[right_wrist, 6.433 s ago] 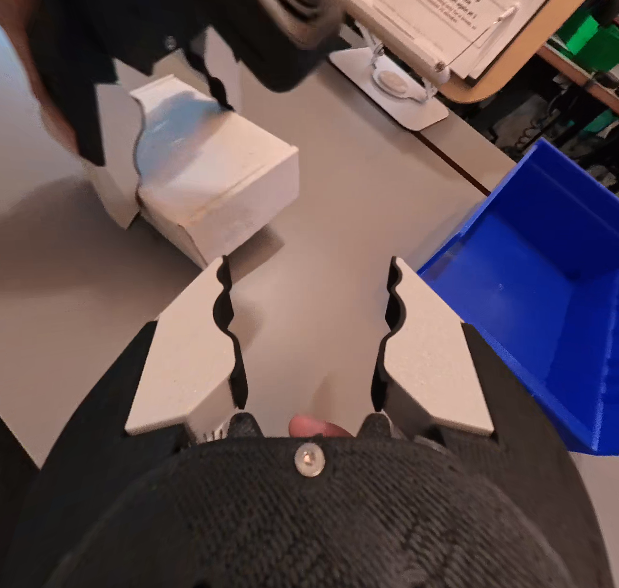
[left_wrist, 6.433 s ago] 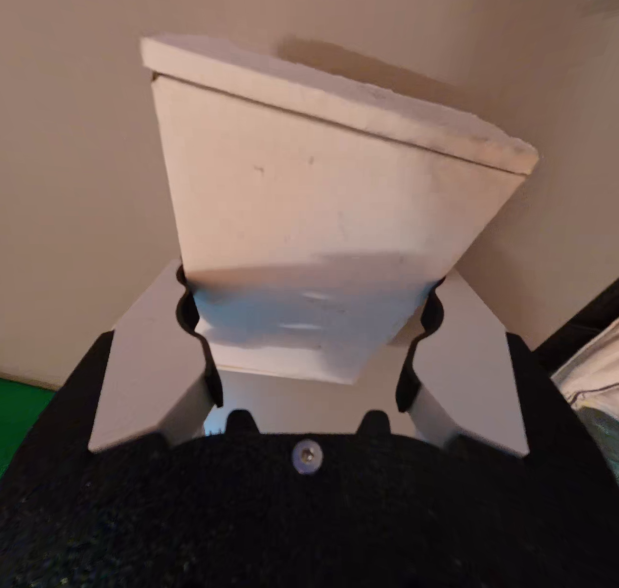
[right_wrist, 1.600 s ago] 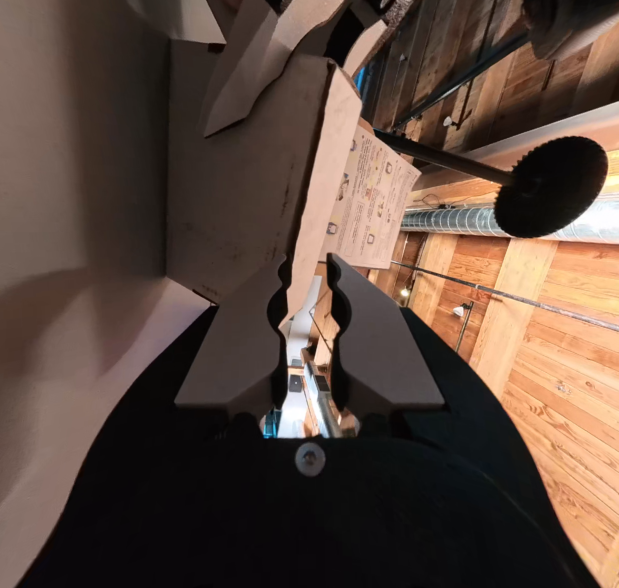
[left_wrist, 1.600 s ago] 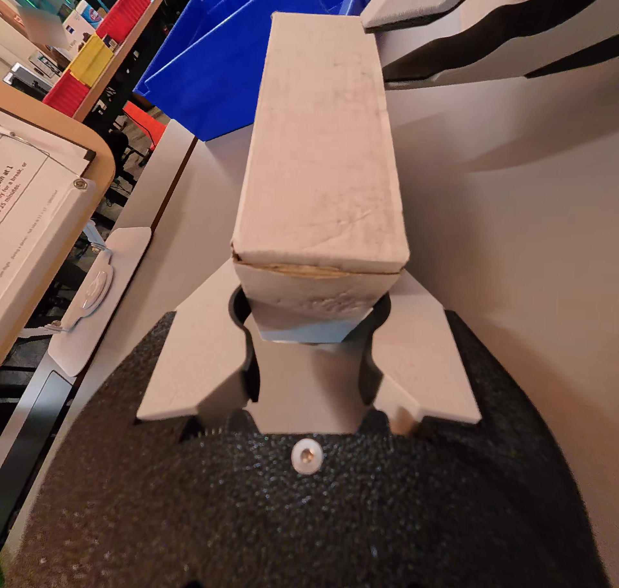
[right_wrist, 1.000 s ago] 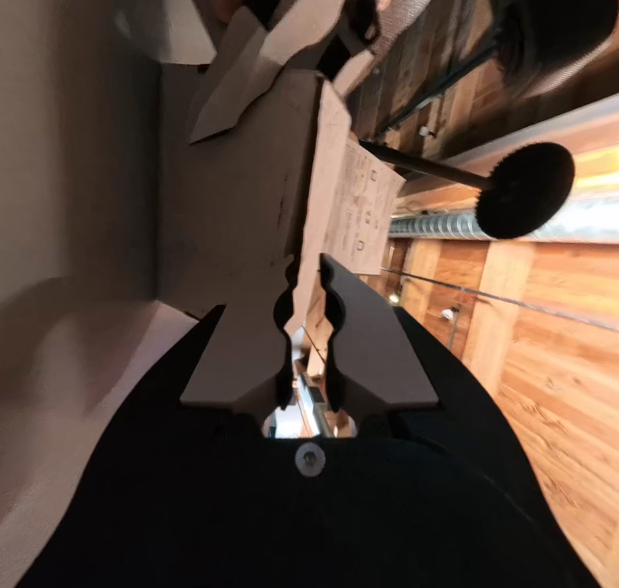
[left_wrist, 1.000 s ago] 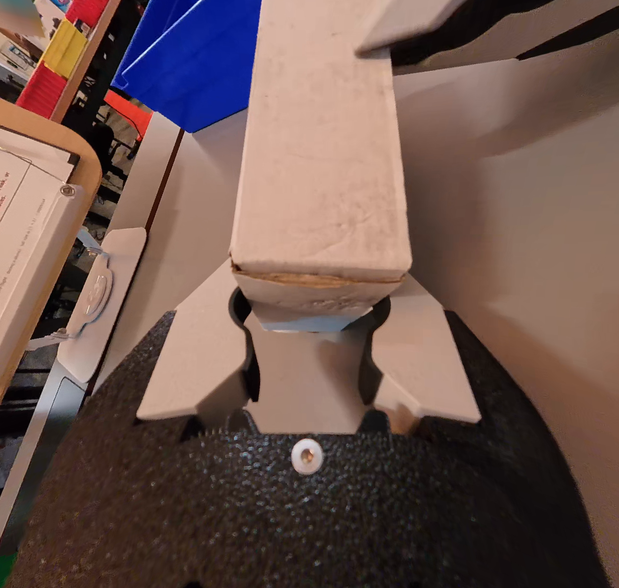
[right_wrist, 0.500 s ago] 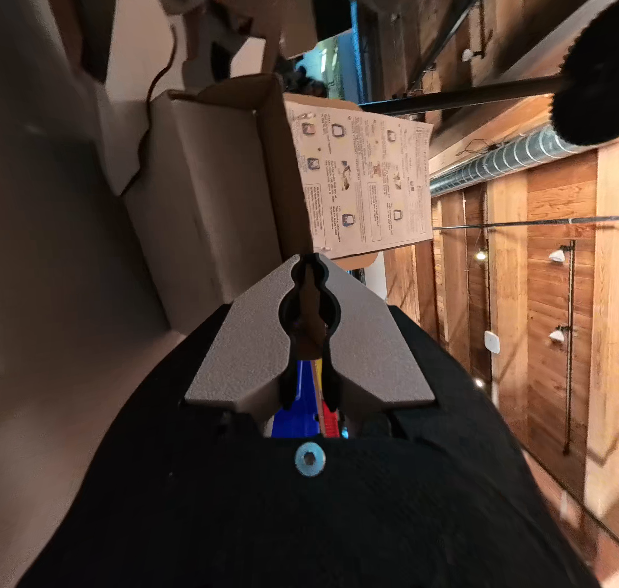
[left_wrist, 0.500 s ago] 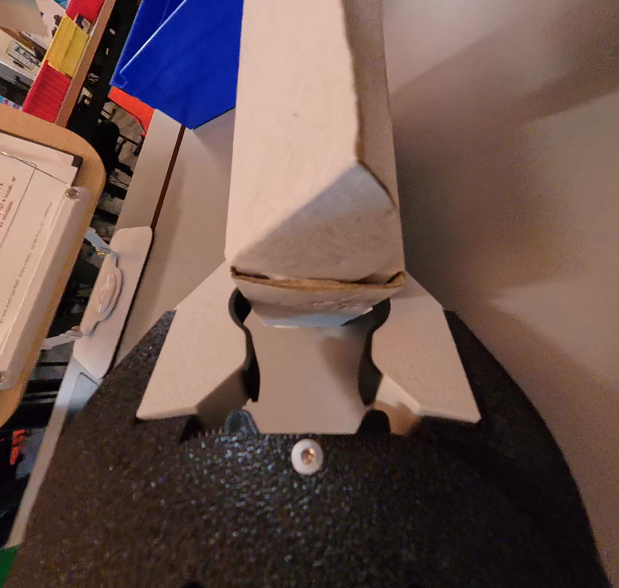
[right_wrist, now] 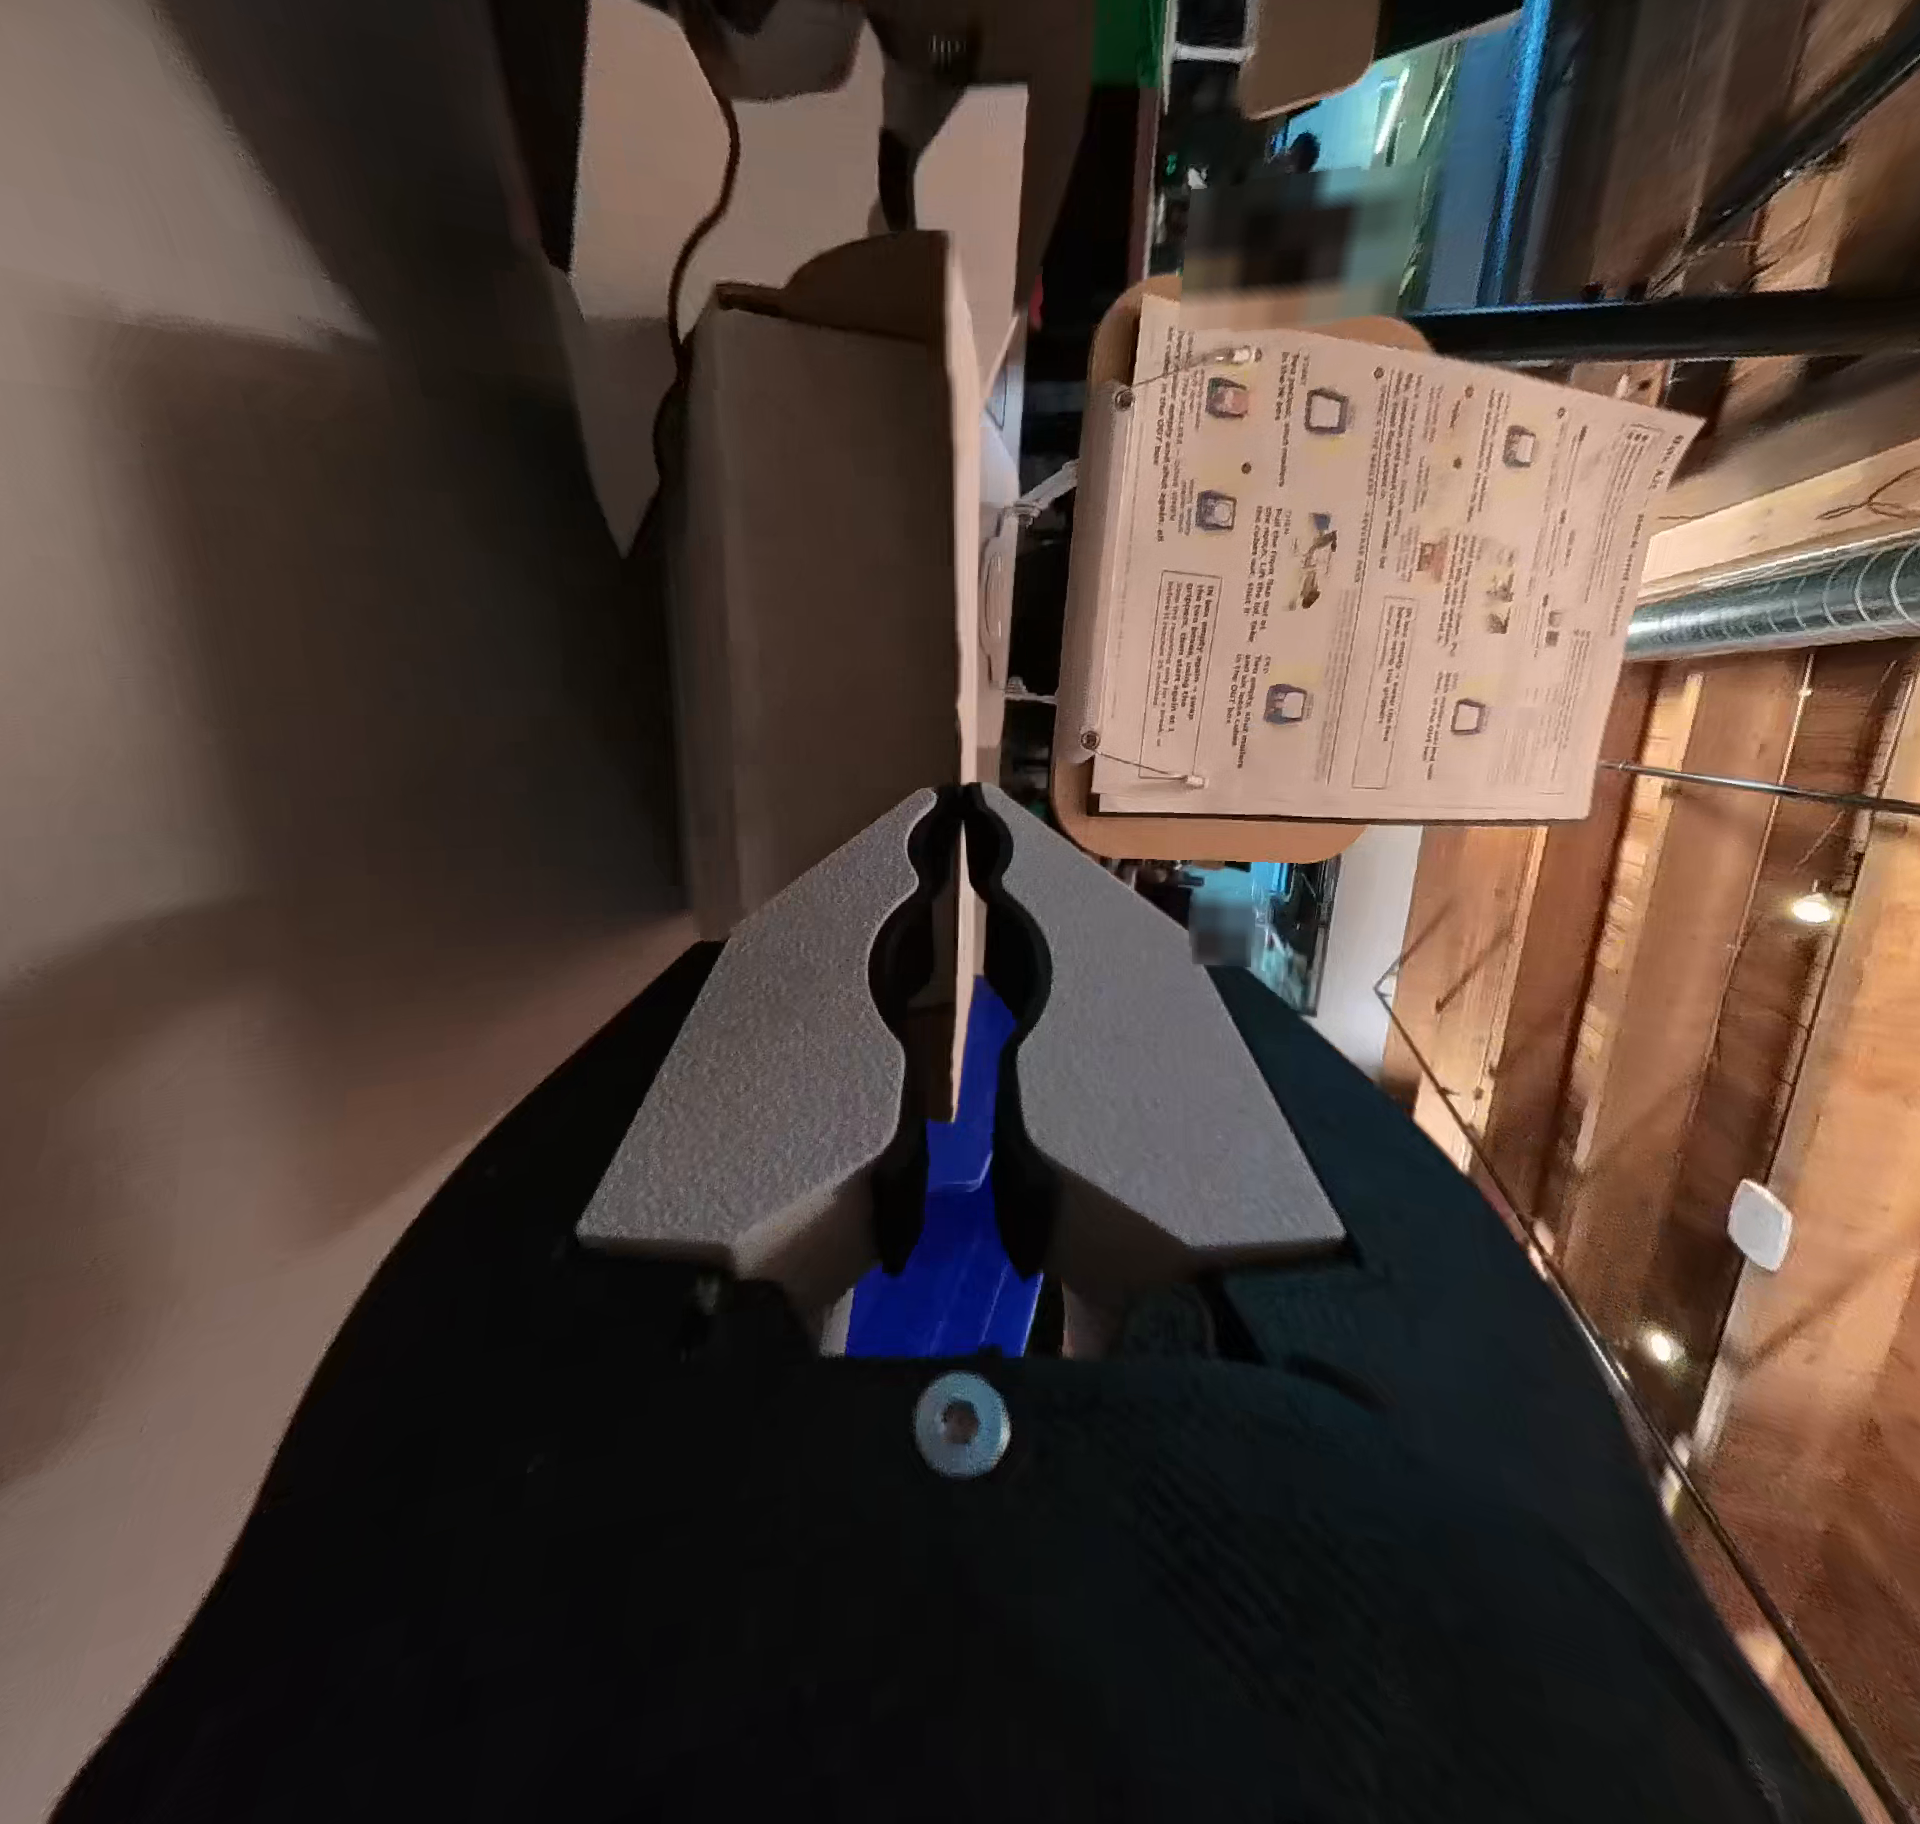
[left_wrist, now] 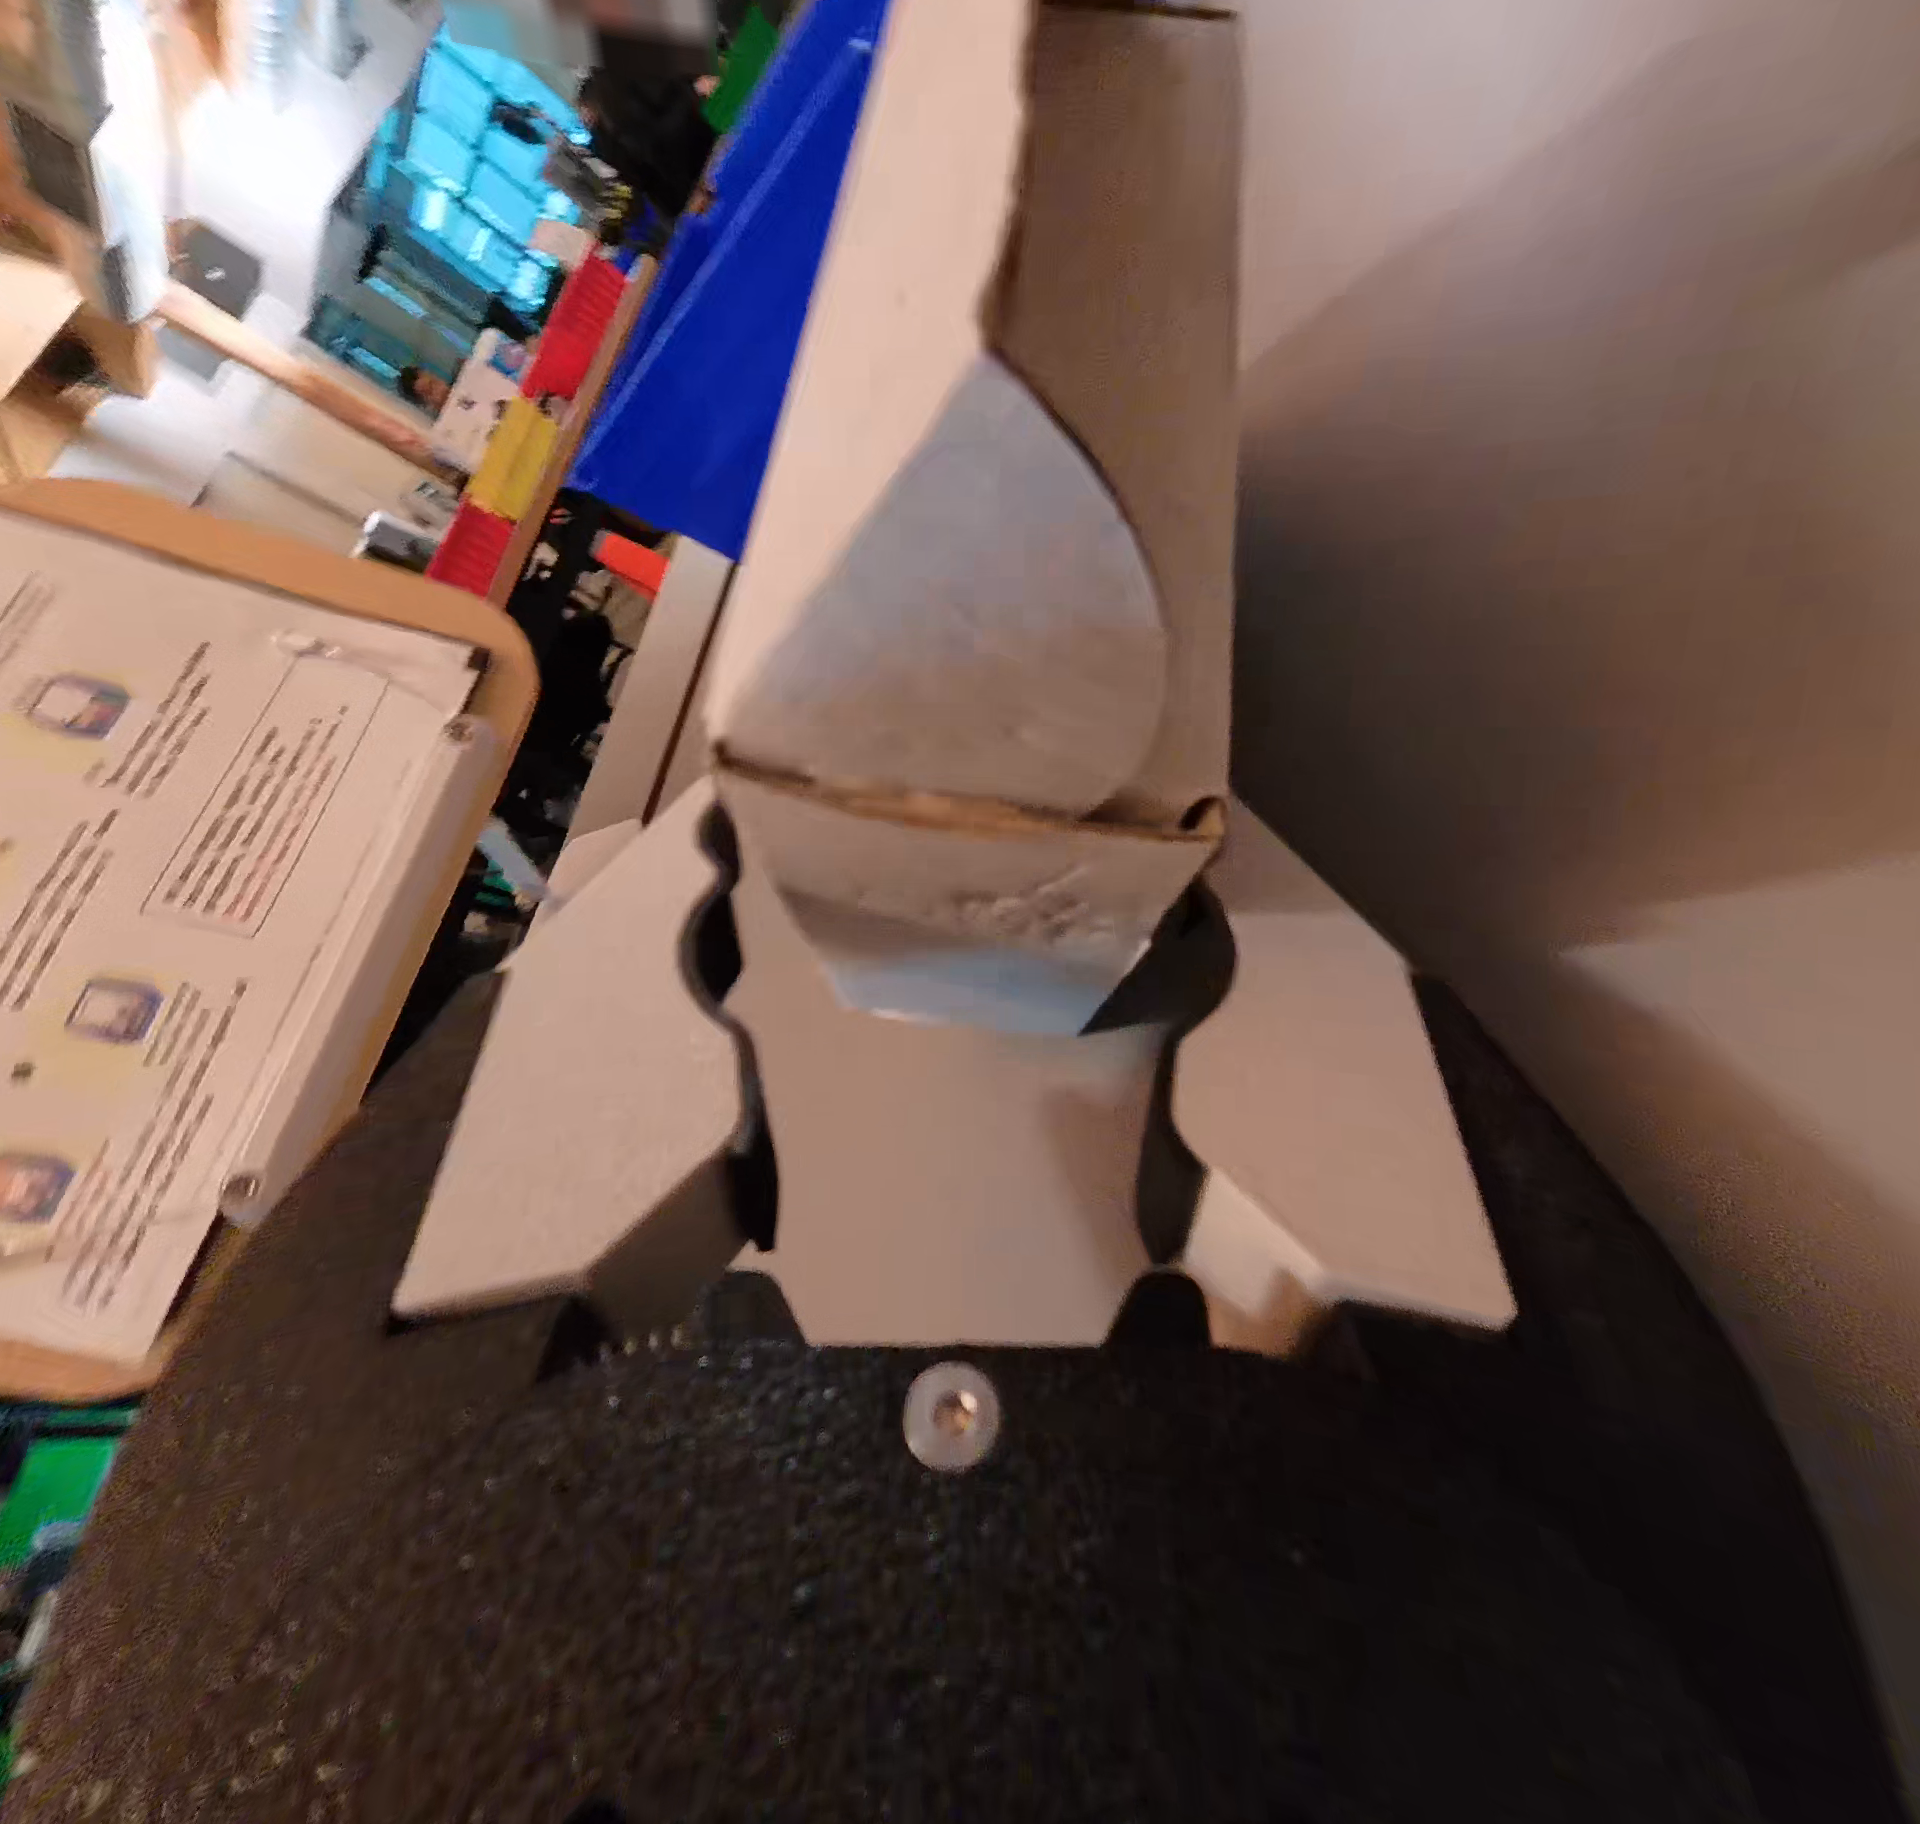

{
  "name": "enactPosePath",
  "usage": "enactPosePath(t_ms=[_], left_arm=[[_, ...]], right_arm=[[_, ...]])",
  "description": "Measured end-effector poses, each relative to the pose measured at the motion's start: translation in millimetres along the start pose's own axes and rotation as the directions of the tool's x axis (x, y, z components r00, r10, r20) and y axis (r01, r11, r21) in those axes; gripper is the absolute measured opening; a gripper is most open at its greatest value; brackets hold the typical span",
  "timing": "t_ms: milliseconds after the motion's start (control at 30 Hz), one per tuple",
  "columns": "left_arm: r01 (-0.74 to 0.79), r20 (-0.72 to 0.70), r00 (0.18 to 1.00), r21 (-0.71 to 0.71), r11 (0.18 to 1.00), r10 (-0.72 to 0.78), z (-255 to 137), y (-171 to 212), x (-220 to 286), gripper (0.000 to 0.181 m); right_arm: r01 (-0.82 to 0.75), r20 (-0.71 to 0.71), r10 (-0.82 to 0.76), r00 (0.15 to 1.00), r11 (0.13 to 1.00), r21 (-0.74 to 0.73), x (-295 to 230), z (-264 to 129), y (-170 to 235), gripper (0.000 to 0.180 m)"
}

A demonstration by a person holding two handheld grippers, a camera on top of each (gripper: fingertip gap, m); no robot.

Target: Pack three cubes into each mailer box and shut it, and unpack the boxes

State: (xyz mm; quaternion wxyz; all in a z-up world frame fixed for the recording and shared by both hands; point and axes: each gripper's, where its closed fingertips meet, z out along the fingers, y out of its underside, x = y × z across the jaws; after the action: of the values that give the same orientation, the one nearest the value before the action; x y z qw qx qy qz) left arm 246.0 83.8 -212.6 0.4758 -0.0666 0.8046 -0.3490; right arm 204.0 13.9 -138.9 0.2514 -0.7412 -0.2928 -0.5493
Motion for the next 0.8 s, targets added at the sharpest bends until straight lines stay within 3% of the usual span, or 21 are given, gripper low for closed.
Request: enactPosePath(t_ms=[33, 133, 167, 233, 300, 400, 467, 633, 800], left_arm=[[0.039, 0.031, 0.999, 0.014, 0.999, -0.04, -8, -1, -4, 0.092], [0.141, 0.039, 0.989, 0.028, 0.99, -0.142, -44, 0, -5, 0.09], [0.152, 0.054, 0.987, 0.022, 0.988, -0.153, -59, -1, -5, 0.081], [0.086, 0.113, 0.989, 0.055, 0.995, -0.091, -88, -15, 0, 0.026], [-0.082, 0.166, 0.984, 0.108, 0.991, 0.063, -104, -45, 14, 0.017], [-0.284, 0.234, 0.92, -0.16, 0.945, 0.316, -88, -49, 19, 0.005], [-0.402, 0.296, 0.841, -0.22, 0.889, 0.453, -74, -64, 14, 0.0], [-0.387, 0.285, 0.829, -0.328, 0.862, 0.481, -37, -57, 5, 0.0], [-0.307, 0.122, 0.916, -0.398, 0.864, 0.382, -35, -37, 33, 0.0]], right_arm=[[0.005, 0.011, -0.005, 1.0, 1.0, -0.008, 1, 0, -1, 0.0], [-0.038, 0.035, 0.039, 0.999, 0.999, -0.029, 5, 2, -5, 0.0], [-0.045, 0.039, 0.046, 0.998, 0.998, -0.037, 5, 2, -5, 0.0], [-0.049, 0.046, 0.051, 0.998, 0.997, -0.053, 5, 3, -6, 0.0], [-0.055, 0.05, 0.058, 0.997, 0.997, -0.052, 6, 3, -8, 0.0], [-0.081, 0.063, 0.084, 0.994, 0.996, -0.047, 6, 4, -13, 0.0], [-0.102, 0.073, 0.106, 0.992, 0.993, -0.055, 6, 4, -15, 0.0], [-0.137, 0.108, 0.139, 0.984, 0.99, -0.02, 7, 2, -22, 0.0], [-0.263, 0.179, 0.246, 0.953, 0.961, 0.083, 17, 3, -28, 0.0]])
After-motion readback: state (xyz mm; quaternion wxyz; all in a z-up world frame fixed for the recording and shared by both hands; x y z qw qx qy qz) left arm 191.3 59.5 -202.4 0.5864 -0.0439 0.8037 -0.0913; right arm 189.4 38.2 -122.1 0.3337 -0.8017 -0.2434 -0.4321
